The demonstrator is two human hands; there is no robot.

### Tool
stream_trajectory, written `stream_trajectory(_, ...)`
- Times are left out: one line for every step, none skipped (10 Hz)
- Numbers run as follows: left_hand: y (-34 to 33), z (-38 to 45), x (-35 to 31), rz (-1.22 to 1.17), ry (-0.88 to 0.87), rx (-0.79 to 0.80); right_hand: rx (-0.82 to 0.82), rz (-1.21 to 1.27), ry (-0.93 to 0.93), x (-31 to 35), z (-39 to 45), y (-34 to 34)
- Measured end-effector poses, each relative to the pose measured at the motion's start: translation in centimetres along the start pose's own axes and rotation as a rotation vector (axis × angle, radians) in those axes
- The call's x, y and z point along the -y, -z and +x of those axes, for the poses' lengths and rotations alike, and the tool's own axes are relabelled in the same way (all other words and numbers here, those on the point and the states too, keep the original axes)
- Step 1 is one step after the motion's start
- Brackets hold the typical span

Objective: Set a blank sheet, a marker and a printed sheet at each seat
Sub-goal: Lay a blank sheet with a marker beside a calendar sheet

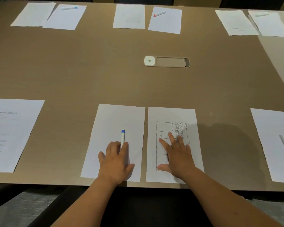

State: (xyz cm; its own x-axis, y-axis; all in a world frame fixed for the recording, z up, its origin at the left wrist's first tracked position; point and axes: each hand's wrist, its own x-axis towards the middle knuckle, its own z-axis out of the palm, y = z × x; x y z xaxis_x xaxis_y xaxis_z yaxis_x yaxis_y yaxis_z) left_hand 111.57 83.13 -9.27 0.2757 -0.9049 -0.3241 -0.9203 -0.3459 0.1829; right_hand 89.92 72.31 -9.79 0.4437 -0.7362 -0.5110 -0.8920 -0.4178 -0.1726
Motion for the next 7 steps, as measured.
stream_trajectory(-0.1, -0.1, 0.0, 0.010, 0.015, 0.004, -0.001, -0.006, 0.004, -0.1, -0.1, 0.0)
stream_trajectory(-0.1, -0.1, 0.0, 0.019, 0.029, 0.011, -0.001, -0.009, 0.008, -0.2, 0.0, -0.1)
stream_trajectory(-0.1, 0.0, -0.1, 0.033, 0.035, 0.025, 0.004, -0.005, 0.002, 0.0, 0.1, -0.1)
stream_trajectory(0.0, 0.0, -0.2, 0.043, 0.040, 0.030, 0.016, -0.010, 0.002, 0.1, 0.2, -0.2)
stream_trajectory(0.3, 0.0, -0.3, 0.052, 0.035, 0.018, 0.011, -0.003, 0.007, 0.2, 0.2, 0.0)
stream_trajectory(0.9, 0.1, -0.7, 0.085, 0.013, -0.043, -0.050, 0.025, 0.004, 0.2, -0.2, 0.6)
stream_trajectory(1.8, 0.5, -2.1, 0.092, -0.090, -0.176, -0.131, 0.135, -0.030, 0.1, -1.7, 2.2)
